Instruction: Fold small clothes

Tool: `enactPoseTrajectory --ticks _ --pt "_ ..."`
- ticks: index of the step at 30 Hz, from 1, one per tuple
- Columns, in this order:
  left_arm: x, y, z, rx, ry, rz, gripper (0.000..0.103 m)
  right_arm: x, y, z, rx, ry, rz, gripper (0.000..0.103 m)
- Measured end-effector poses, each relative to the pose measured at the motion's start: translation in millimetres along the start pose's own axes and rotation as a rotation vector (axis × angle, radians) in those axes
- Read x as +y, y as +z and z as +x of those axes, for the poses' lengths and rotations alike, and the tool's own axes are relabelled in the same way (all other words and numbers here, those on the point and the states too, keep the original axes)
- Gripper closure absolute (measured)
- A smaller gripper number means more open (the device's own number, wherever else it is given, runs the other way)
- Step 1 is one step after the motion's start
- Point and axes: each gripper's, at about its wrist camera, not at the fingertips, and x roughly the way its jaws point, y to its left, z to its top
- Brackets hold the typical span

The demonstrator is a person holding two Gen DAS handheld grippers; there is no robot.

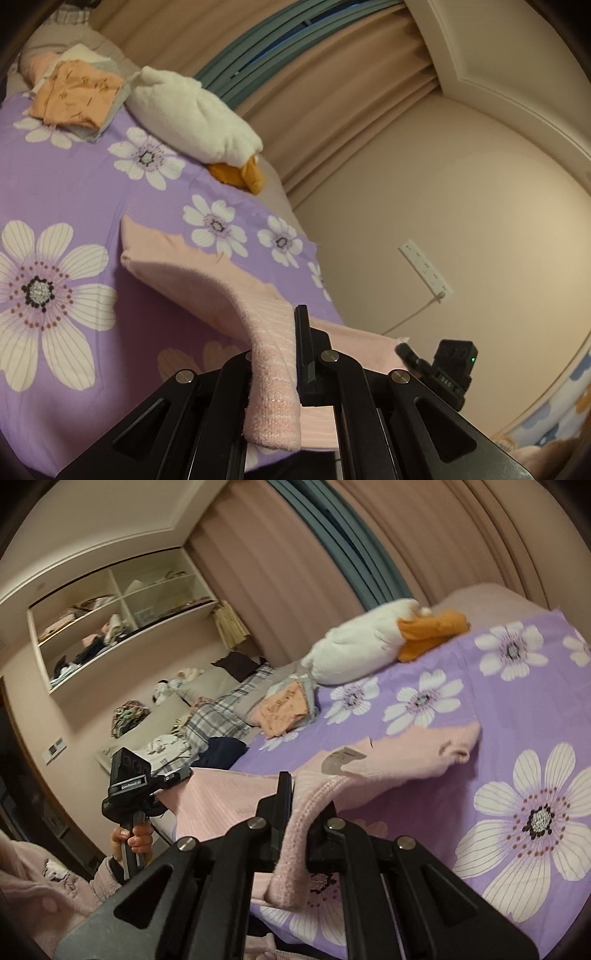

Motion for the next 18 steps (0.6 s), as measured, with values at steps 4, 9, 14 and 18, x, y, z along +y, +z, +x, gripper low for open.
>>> enactPoseTrajectory --ticks 4,9,14,18 --pt "-8.9 -1.4 -8.3 -0.006 -0.005 0.014 0.103 4.0 2.8 -8.3 -0.027 0.011 -0.017 0.097" --pt "-1.9 -0.8 -6.7 -0.008 0.022 0.001 0.103 -2.7 2.1 -4.8 -0.022 -0.006 -0.008 0.096" --pt "17.2 1.4 3.9 0.012 0.041 -0.052 0.103 -20.3 1.9 6.6 -0.004 -0.037 0.058 0.095" --pt "27.2 5.1 12.1 0.018 0.046 -0.078 0.103 -35.9 2.5 13.4 -0.001 -0.055 0.120 0.095"
